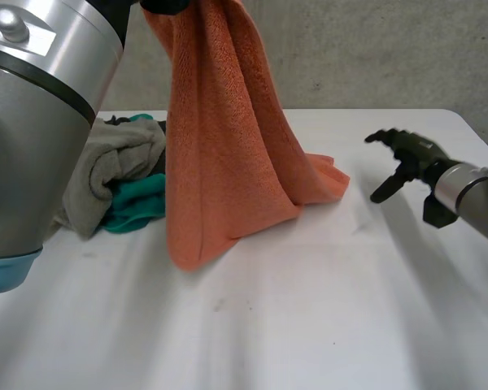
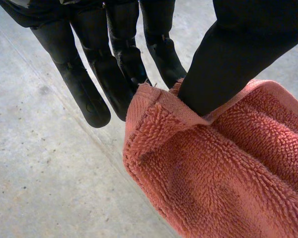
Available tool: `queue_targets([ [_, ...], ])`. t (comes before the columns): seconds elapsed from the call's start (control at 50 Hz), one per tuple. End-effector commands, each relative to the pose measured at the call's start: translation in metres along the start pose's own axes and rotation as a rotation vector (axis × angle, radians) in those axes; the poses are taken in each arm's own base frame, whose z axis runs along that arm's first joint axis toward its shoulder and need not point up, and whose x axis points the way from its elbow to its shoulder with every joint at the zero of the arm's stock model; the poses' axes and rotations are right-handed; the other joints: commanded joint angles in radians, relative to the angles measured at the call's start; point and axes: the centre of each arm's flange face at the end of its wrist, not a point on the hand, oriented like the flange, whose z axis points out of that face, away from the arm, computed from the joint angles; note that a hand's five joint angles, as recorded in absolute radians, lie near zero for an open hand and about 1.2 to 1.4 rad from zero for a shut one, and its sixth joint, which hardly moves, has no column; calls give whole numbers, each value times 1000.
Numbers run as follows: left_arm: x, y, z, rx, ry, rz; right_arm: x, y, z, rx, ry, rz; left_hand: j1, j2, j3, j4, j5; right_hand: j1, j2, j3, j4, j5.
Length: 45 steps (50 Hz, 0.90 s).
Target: Fold the laundry.
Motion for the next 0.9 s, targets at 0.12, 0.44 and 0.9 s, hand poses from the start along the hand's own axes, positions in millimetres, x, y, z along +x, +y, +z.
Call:
queue_targets([
  [0.12,-8,-20,-1,50,-21,-5,-45,58,43,-58,-129,-43,275,200,207,194,234,-25,-45,-39,-62,-70],
  [0.44,-18,-34,-7,77,-45,-4,-51,16,62,143,-20,-124,275,200,207,194,234,1197,1176,1183,1159,1152],
  [0.9,-29,145,-13,-441,-18,74,3,-164,-132,127,205,-689,275,200,207,194,234,1197,1176,1183,1159,1152],
])
